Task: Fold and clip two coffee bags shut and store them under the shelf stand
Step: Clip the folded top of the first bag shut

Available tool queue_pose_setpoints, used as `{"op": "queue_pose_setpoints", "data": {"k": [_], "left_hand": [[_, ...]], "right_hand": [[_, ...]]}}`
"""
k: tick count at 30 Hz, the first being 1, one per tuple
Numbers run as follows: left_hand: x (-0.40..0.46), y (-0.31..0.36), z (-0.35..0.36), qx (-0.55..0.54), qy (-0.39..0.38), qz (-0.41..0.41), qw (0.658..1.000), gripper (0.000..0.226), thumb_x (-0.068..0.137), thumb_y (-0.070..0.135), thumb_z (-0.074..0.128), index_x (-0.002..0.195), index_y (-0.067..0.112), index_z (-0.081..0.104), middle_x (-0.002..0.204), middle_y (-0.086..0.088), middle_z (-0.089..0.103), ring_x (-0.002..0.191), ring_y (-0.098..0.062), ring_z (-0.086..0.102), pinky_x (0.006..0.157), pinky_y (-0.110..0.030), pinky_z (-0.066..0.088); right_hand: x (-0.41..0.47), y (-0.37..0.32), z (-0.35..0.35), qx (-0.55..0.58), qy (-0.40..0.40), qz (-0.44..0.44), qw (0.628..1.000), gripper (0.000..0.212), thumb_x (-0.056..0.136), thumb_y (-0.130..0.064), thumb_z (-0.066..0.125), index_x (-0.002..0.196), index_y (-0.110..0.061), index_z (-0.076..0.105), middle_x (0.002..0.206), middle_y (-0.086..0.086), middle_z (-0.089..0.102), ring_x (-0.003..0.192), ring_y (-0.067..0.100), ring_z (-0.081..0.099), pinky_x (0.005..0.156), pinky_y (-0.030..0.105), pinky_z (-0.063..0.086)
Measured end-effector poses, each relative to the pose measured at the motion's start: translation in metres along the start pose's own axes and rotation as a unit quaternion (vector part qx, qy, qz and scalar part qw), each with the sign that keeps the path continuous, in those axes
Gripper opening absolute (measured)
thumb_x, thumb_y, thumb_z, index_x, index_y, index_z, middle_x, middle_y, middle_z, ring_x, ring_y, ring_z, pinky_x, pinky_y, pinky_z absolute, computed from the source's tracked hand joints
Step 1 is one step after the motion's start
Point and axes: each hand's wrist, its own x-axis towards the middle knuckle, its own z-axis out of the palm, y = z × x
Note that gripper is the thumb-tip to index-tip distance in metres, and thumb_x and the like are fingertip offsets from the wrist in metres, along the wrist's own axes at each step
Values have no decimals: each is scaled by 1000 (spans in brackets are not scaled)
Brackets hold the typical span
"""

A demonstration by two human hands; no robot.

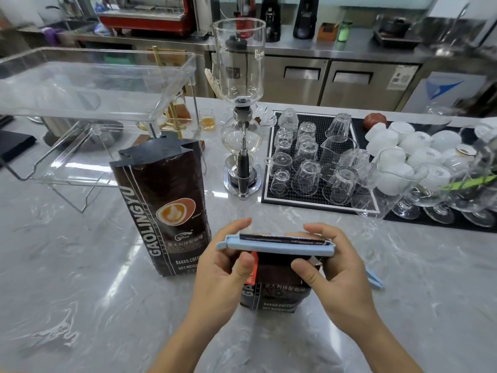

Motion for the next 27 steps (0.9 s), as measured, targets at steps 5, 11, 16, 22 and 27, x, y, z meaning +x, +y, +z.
{"op": "queue_pose_setpoints", "data": {"k": [5, 11, 16, 22, 27], "left_hand": [[-8, -13, -12, 48, -54, -25, 997, 94, 56, 65, 79, 134, 21, 51, 120, -1, 70, 116, -15, 64, 98, -27, 50], [-10, -22, -26, 208, -124, -27, 970, 73, 55, 18, 92, 112, 49, 59, 112, 26, 69, 107, 7, 62, 89, -5, 43], [-6, -28, -30, 212, -142, -40, 966, 73, 58, 9, 91, 119, 29, 58, 112, 22, 70, 106, 4, 64, 86, -7, 47], [-6, -29, -29, 218, -148, -38, 964, 71, 60, 5, 90, 119, 29, 57, 108, 25, 71, 104, 6, 65, 82, -6, 48], [-8, -31, -31, 223, -139, -58, 963, 70, 61, 12, 90, 120, 31, 57, 111, 17, 72, 105, -1, 67, 85, -17, 53]], "right_hand": [[-15, 17, -6, -24, -24, 46, 998, 57, 65, -57, 79, 116, -41, 59, 119, -7, 67, 115, 9, 61, 99, 20, 47], [-25, 39, -13, -129, -86, 96, 983, 70, 65, -10, 88, 109, -51, 53, 110, -29, 66, 108, -9, 59, 86, 4, 43], [-28, 50, -10, -122, -90, 120, 981, 66, 68, 11, 80, 111, -29, 52, 97, -33, 68, 89, -16, 63, 74, -1, 44], [-27, 56, -10, -125, -76, 119, 982, 62, 70, 3, 81, 113, -31, 54, 101, -28, 68, 93, -11, 64, 77, 5, 47], [-27, 56, -8, -138, -65, 113, 982, 61, 69, 2, 82, 110, -34, 55, 101, -28, 69, 94, -11, 64, 78, 4, 46]]}}
